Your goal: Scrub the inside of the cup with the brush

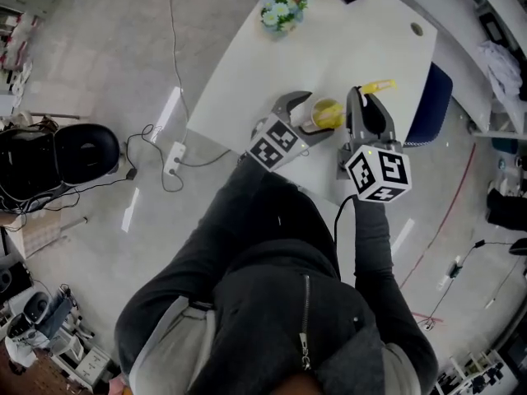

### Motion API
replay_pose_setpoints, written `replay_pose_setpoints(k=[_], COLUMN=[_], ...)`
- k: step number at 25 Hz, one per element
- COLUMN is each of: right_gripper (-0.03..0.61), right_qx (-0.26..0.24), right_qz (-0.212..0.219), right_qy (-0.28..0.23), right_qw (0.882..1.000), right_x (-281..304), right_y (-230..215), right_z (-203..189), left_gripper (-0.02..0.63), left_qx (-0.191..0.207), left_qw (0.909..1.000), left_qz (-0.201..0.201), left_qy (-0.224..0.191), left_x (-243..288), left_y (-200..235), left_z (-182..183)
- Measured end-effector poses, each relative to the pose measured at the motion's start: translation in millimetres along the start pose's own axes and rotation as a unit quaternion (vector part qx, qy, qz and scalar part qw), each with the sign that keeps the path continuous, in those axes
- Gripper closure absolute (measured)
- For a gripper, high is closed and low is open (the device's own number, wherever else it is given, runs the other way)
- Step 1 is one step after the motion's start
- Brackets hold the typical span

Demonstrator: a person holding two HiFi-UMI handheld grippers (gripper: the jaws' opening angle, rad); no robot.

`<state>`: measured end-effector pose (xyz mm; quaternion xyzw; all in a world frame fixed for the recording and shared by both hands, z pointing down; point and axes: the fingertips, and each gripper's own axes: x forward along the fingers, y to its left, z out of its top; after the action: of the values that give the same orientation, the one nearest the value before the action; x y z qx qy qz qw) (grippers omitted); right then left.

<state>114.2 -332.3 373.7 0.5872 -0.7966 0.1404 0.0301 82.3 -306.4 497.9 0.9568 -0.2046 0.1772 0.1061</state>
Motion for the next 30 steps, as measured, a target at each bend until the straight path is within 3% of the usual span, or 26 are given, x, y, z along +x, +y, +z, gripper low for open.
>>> replay_pose_setpoints(k=[3,6,11,14,18,25,30], right_gripper=[0.537,0.537,0.537,0.537,0.537,0.535,0.535], right_qx=[0.001,0.006,-0.002,-0.021,-0.035,-0.006,-0.011], right_qz=[0.000,0.004,-0.003,-0.016,-0.049,-0.117,-0.159], right_qy=[-0.014,-0.028,-0.058,-0.073,-0.085,-0.057,-0.020], right_qw=[1.000,1.000,0.998,0.997,0.995,0.991,0.987], right_x=[1.4,-0.5,-11.7,-23.0,-41.4,-75.2,-88.6], right_y=[1.2,3.3,-0.2,-5.3,-20.5,-57.1,-62.0], right_z=[16.5,35.4,78.7,104.4,123.2,90.1,38.3], left_gripper=[0.213,0.276,0.287,0.342,0.466,0.603,0.603], left_qx=[-0.010,-0.007,-0.016,-0.038,-0.033,-0.008,0.002], left_qw=[0.9997,0.9987,0.9949,0.9896,0.9825,0.9795,0.9824], left_qz=[0.002,0.011,0.028,0.040,0.067,0.098,0.101], left_qy=[-0.023,-0.049,-0.095,-0.133,-0.171,-0.176,-0.157], left_x=[-12.1,-25.1,-41.5,-53.2,-65.4,-57.8,-51.6], left_y=[4.9,8.4,15.0,18.3,23.3,13.4,0.6], left_z=[19.6,39.7,83.1,114.6,145.3,161.1,151.8])
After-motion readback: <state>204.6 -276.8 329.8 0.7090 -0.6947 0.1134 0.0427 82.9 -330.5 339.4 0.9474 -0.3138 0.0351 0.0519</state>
